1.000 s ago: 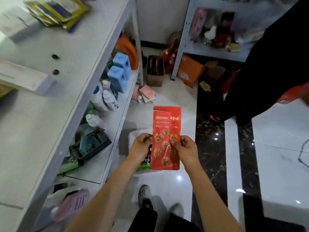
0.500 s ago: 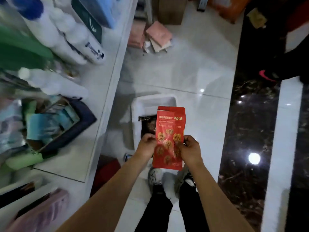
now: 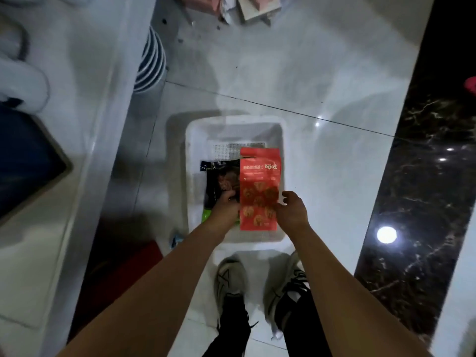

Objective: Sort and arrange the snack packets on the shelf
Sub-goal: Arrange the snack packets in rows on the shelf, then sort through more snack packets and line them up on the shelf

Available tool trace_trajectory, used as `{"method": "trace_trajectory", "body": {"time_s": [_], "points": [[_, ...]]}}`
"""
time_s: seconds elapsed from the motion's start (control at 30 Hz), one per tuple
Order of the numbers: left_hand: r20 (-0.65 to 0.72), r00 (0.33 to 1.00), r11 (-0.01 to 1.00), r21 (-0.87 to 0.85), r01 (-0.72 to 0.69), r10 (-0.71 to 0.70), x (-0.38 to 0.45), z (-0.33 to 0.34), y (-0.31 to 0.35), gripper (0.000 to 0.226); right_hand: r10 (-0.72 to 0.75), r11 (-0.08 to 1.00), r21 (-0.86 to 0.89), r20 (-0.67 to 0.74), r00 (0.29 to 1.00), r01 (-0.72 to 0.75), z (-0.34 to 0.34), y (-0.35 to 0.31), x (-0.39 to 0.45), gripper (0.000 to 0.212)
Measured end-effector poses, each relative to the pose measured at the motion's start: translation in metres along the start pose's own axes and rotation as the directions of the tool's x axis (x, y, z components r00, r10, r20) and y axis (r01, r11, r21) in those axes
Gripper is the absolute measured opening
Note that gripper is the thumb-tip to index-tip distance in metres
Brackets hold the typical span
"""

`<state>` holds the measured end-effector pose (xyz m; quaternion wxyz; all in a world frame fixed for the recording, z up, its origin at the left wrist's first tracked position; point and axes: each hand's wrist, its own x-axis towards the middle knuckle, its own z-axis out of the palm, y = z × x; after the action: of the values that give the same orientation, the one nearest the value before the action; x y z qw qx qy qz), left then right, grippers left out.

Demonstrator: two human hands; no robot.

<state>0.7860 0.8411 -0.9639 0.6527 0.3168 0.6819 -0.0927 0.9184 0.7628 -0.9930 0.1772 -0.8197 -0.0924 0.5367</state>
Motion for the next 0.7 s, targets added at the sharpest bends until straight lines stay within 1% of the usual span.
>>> {"method": "trace_trajectory", "body": {"time_s": [0.07, 0.17, 0.3, 0.37, 0.5, 0.6, 0.63, 0.7], "points": [[-0.014, 0.999, 0.997, 0.055, -0.045, 0.046, -0.005, 0.001, 0.001, 0.025, 0.018, 0.999, -0.05, -0.003, 1.0, -0.019, -0.003, -0.001, -0.004, 0.05], [0.004, 0.992, 0.976, 0.181, -0.124, 0.125, -0.024, 0.001, 0.004, 0.029, -0.001, 0.995, -0.096, -0.012, 1.0, 0.0, -0.01, -0.006, -0.028, 0.047], [0.087, 0.964, 0.882, 0.39, -0.264, 0.25, -0.07, 0.001, 0.023, 0.041, -0.078, 0.985, -0.154, -0.029, 0.997, 0.072, -0.031, -0.028, -0.071, 0.045], [0.139, 0.94, 0.815, 0.469, -0.34, 0.312, -0.102, 0.001, 0.041, 0.041, -0.121, 0.977, -0.183, -0.03, 0.992, 0.114, -0.051, -0.048, -0.1, 0.046], [0.212, 0.879, 0.608, 0.652, -0.452, 0.427, -0.165, 0.006, 0.076, 0.04, -0.26, 0.919, -0.318, -0.046, 0.965, 0.233, -0.092, -0.084, -0.162, 0.047], [0.258, 0.816, 0.416, 0.757, -0.503, 0.518, -0.231, 0.014, 0.111, 0.042, -0.367, 0.855, -0.429, -0.1, 0.925, 0.292, -0.134, -0.108, -0.219, 0.048], [0.275, 0.783, 0.341, 0.784, -0.519, 0.559, -0.257, 0.017, 0.123, 0.044, -0.401, 0.836, -0.455, -0.129, 0.907, 0.306, -0.151, -0.114, -0.243, 0.049], [0.317, 0.691, 0.212, 0.798, -0.565, 0.649, -0.314, 0.024, 0.143, 0.047, -0.48, 0.798, -0.502, -0.191, 0.856, 0.335, -0.184, -0.123, -0.293, 0.049]]}}
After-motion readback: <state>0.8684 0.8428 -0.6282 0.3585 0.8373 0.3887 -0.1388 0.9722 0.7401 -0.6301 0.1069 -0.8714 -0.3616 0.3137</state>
